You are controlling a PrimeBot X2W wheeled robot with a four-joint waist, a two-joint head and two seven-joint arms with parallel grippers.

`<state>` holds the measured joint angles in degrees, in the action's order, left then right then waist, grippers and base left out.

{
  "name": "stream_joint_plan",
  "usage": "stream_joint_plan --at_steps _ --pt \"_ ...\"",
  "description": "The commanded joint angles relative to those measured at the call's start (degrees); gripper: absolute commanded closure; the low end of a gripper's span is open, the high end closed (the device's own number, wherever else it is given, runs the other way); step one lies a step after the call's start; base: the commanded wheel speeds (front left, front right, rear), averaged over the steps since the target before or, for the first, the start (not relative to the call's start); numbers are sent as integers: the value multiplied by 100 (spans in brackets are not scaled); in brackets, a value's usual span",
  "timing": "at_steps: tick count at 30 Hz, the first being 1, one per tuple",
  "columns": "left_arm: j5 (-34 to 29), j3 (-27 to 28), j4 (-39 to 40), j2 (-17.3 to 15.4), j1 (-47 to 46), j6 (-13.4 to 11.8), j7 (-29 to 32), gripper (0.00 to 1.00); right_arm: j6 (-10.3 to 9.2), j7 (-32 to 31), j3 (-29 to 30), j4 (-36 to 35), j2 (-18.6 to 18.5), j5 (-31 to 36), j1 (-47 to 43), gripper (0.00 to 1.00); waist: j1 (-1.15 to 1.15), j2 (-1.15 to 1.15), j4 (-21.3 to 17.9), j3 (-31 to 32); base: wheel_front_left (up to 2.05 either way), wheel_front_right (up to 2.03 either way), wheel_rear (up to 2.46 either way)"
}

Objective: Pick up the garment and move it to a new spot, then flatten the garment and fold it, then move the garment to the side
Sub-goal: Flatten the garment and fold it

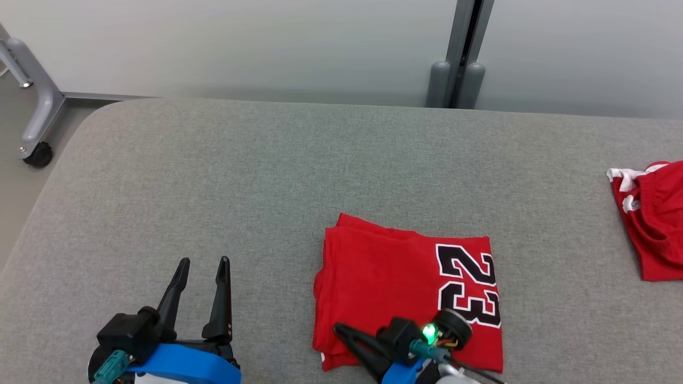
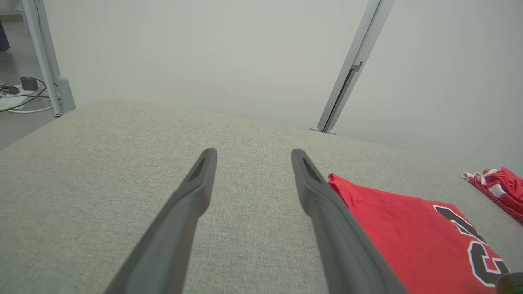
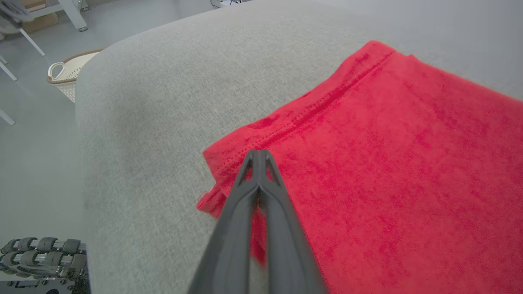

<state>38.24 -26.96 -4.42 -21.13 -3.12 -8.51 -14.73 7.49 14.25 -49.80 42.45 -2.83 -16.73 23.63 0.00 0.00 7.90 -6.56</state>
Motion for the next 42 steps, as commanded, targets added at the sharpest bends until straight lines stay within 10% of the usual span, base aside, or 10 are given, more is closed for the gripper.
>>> stream_joint_plan --at_steps 1,3,8,12,24,42 --pt "-30 7 -12 10 -64 24 -25 0 1 52 78 -80 -13 36 120 100 0 0 -24 7 0 0 0" --pt "-58 -24 -24 17 -96 42 -29 0 1 72 278 -204 -14 67 154 100 0 0 -64 24 0 0 0" --pt "-183 -58 -95 66 -205 41 -36 0 1 95 1228 -798 -14 335 1 64 0 0 -211 90 0 0 0" --pt "-275 -67 -234 160 -270 38 -47 0 1 97 2142 -1371 -14 613 -388 0 0 0 -340 173 0 0 0" --pt "-645 482 -488 576 160 157 -50 0 1 95 4228 -2421 -10 693 -1701 0 0 0 -593 372 0 0 0" --pt "-1187 1304 -632 1061 741 576 -51 0 1 95 4688 -2546 -10 608 -2088 0 0 0 -592 446 0 0 0"
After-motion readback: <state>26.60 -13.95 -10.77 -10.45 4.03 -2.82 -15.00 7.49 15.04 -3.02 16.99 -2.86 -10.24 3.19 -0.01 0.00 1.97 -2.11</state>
